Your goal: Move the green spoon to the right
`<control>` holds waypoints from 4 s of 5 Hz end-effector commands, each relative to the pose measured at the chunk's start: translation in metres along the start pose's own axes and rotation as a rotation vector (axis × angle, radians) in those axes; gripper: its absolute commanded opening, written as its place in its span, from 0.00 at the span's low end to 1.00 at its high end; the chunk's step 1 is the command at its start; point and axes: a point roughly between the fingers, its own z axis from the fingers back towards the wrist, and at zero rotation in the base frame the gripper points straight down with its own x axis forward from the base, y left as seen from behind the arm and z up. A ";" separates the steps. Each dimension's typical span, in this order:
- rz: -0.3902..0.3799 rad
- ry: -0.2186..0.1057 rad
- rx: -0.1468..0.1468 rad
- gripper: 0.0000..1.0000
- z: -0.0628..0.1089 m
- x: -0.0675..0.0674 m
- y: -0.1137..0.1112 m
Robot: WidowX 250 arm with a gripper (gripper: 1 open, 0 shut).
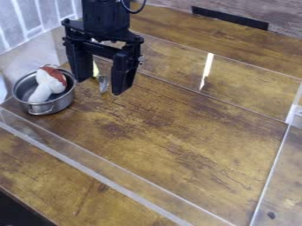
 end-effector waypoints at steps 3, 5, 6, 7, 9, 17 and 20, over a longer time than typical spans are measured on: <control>0.283 -0.072 0.024 1.00 -0.013 0.013 0.022; 0.678 -0.164 0.002 1.00 -0.033 0.043 0.051; 0.818 -0.189 -0.011 1.00 -0.032 0.057 0.057; 0.904 -0.216 -0.023 1.00 -0.041 0.062 0.066; 0.933 -0.265 -0.038 1.00 -0.059 0.073 0.077; 0.885 -0.354 -0.028 1.00 -0.058 0.104 0.091; 0.979 -0.379 -0.004 1.00 -0.043 0.114 0.078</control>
